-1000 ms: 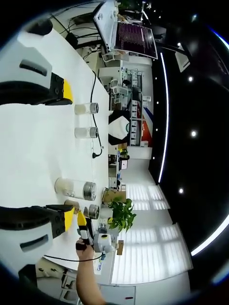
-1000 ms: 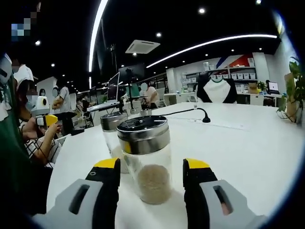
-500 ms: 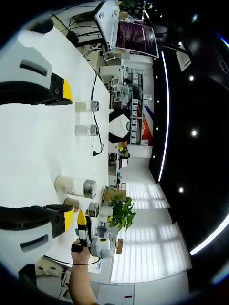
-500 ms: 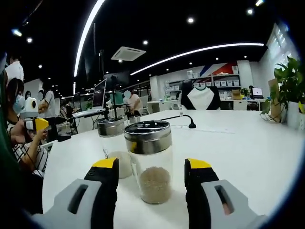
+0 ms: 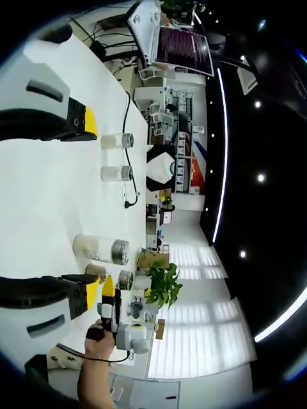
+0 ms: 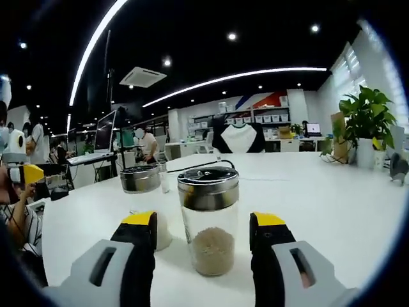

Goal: Rotate the seasoning bottle until the label or dispensing opening points toward the visible target arrow and the bottle remains upright within the marked orientation range

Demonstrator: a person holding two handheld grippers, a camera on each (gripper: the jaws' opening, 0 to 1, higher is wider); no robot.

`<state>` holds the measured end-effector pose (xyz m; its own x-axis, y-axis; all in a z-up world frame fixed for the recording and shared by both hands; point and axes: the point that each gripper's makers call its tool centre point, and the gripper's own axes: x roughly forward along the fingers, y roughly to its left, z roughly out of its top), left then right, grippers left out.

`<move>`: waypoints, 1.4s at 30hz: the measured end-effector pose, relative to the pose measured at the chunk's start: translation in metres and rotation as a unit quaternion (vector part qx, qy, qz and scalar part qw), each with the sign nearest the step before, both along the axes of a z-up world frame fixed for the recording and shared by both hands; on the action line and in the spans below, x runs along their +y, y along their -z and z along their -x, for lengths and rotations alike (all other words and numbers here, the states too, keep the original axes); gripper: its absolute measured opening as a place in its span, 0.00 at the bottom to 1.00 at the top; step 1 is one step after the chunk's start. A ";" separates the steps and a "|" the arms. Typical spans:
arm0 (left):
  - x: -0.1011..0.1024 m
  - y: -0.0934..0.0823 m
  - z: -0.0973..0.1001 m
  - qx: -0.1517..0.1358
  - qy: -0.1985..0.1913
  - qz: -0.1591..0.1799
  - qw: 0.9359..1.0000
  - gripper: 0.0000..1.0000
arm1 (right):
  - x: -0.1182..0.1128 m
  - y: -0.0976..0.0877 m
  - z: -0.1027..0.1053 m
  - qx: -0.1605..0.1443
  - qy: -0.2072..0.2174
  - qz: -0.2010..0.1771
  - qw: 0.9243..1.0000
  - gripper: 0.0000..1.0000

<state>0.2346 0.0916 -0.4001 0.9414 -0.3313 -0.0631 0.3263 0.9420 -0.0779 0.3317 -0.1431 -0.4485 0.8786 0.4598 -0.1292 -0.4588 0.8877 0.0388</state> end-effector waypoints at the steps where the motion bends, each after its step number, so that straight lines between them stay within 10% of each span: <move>1: 0.000 0.001 0.000 0.001 0.000 0.000 1.000 0.90 | -0.001 0.001 -0.001 0.004 0.016 0.006 1.000 0.59; 14: 0.002 0.003 0.001 0.004 -0.002 0.002 1.000 0.90 | -0.004 0.002 -0.014 0.011 0.085 0.015 0.996 0.57; 42: 0.006 0.002 0.004 0.001 -0.007 0.001 1.000 0.90 | -0.005 0.013 -0.022 0.015 0.097 0.044 0.994 0.38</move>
